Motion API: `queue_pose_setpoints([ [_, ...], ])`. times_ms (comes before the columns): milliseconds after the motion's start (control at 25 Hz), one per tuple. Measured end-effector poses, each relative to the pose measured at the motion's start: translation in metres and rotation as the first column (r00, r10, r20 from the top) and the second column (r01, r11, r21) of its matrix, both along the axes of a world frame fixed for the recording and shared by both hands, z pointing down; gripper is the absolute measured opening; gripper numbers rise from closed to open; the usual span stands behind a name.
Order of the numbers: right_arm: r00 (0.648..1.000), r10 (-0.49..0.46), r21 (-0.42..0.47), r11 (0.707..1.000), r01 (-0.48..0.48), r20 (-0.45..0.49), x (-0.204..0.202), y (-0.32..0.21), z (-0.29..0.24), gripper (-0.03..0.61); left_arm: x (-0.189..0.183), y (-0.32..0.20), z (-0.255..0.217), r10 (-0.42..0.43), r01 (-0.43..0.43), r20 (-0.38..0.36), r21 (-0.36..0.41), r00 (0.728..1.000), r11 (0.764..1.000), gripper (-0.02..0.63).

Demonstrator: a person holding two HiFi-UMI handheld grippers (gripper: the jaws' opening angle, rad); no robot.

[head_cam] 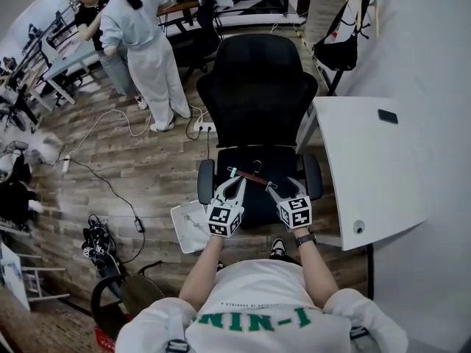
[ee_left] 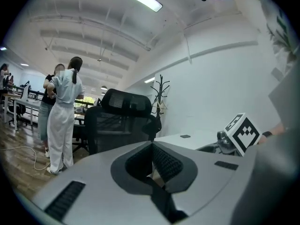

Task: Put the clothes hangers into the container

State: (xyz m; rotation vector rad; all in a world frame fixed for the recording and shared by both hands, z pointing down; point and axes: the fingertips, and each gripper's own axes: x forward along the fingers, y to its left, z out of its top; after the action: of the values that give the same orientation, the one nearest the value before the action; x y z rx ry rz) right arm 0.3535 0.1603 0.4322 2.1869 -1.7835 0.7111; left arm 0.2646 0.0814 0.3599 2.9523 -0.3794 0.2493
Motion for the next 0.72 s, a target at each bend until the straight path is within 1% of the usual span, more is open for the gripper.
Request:
queue_pose_setpoints([
  [200, 0.999, -0.053, -0.080, 0.995, 0.053, 0.005, 0.009, 0.009, 0.042, 0.282, 0.021, 0.000, 0.023, 0.013, -0.012, 0.025, -0.031, 1.000, 0.999, 0.011],
  [320, 0.995, -0.097, -0.150, 0.984, 0.098, 0.012, 0.012, 0.019, 0.072, 0.282, 0.029, 0.001, 0.042, 0.013, -0.010, 0.053, -0.058, 0.999, 0.998, 0.011],
  [520, 0.978, -0.207, -0.230, 0.952, 0.201, 0.001, 0.025, 0.007, 0.118, 0.282, 0.046, -0.011, 0.078, 0.024, -0.016, 0.098, -0.079, 0.995, 0.997, 0.011],
  [720, 0.956, -0.292, -0.284, 0.915, 0.287, 0.025, 0.039, -0.023, 0.175, 0.282, 0.062, -0.032, 0.123, 0.012, -0.001, 0.120, -0.098, 0.993, 0.995, 0.011],
])
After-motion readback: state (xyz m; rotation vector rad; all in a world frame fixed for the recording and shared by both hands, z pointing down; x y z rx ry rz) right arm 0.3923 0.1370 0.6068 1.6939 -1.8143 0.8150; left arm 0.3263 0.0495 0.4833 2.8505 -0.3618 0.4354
